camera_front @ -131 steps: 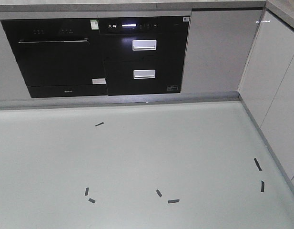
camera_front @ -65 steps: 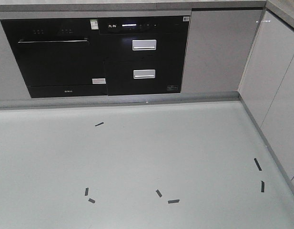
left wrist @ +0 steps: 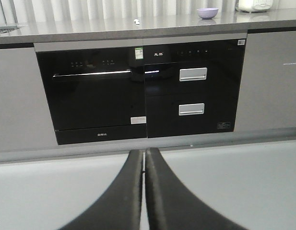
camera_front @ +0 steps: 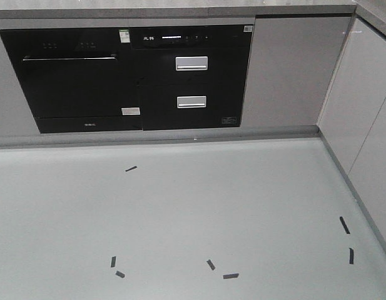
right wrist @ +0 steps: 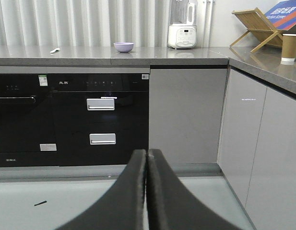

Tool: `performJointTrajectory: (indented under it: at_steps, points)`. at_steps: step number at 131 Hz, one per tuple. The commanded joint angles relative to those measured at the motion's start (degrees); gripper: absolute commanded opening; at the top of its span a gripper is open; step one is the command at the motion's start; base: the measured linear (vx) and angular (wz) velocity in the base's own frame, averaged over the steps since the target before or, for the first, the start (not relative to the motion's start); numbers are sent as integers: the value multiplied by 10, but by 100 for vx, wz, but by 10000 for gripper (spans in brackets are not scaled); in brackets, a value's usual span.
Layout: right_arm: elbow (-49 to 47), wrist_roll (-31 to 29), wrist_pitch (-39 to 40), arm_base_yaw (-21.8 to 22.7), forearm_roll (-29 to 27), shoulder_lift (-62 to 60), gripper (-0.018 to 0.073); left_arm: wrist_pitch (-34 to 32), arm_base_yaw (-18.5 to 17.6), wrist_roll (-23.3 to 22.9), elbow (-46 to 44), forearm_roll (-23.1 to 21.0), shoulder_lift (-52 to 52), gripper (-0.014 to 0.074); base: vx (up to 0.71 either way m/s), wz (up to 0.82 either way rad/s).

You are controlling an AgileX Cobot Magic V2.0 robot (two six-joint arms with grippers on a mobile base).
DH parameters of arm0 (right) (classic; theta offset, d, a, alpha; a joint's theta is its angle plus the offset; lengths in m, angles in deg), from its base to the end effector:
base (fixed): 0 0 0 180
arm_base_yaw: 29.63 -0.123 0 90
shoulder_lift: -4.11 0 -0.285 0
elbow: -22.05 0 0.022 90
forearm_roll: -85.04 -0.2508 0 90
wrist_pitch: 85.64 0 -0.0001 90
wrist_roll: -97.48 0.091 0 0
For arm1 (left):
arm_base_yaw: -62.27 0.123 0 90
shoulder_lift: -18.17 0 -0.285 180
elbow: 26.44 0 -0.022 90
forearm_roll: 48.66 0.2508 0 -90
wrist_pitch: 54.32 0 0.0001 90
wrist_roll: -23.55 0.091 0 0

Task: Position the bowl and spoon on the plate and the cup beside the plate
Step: 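Drive the base toward the counter with the spoon and bowl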

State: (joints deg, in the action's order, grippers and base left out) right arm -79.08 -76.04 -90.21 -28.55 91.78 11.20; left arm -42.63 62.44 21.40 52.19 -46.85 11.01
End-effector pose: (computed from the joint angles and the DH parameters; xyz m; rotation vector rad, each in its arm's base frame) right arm 0.0568 -0.0019 0.1969 0.0189 1.5794 -0.0254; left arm 0.0559 0.0008 0.1869 -0.0129 1.7012 0.0027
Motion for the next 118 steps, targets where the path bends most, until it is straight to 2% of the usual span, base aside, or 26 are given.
performJointTrajectory:
  at_steps: [1, 118]
  points:
    - [4, -4, 46, 3, 3, -1, -8, -43, 1, -1, 6, -5, 9, -6, 17, 3]
    - [4, -4, 46, 3, 3, -1, -8, -43, 1, -1, 6, -5, 9, -6, 20, 2]
